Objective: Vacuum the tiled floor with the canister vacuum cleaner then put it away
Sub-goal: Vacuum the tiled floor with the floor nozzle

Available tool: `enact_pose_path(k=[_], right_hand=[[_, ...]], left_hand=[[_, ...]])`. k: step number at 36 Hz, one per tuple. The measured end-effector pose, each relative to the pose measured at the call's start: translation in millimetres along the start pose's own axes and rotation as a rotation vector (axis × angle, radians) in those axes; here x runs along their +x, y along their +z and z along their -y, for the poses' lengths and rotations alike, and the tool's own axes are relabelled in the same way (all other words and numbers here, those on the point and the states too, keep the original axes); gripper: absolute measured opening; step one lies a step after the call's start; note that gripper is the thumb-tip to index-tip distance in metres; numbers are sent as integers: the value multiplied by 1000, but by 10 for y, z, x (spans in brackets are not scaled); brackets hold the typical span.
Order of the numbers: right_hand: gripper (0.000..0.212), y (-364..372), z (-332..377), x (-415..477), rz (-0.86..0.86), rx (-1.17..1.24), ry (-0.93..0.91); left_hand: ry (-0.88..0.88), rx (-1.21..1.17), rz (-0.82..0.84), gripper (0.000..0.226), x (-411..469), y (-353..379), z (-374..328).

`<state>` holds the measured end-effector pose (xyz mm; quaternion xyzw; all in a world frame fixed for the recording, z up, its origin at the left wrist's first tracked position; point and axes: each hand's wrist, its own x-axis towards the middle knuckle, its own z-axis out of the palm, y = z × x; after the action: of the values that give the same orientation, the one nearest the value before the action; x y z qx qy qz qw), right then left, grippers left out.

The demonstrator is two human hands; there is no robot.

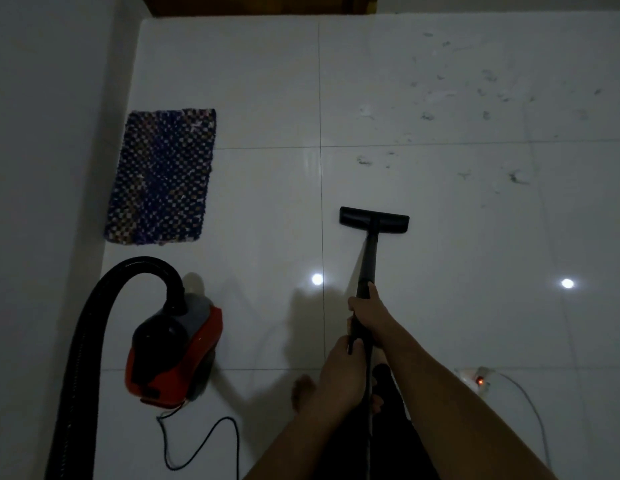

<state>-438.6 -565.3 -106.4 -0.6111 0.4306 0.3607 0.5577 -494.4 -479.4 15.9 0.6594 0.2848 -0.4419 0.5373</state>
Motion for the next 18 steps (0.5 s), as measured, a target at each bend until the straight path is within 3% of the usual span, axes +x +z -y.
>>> enact_pose_path(k=[7,18], right_hand=[[76,107,-254,-312,-17,72,-4],[73,248,-420,-539,-29,130,8]], left_hand=[[16,127,14,29,-288,-101,184],[-31,101,-32,33,-496,-189,336]])
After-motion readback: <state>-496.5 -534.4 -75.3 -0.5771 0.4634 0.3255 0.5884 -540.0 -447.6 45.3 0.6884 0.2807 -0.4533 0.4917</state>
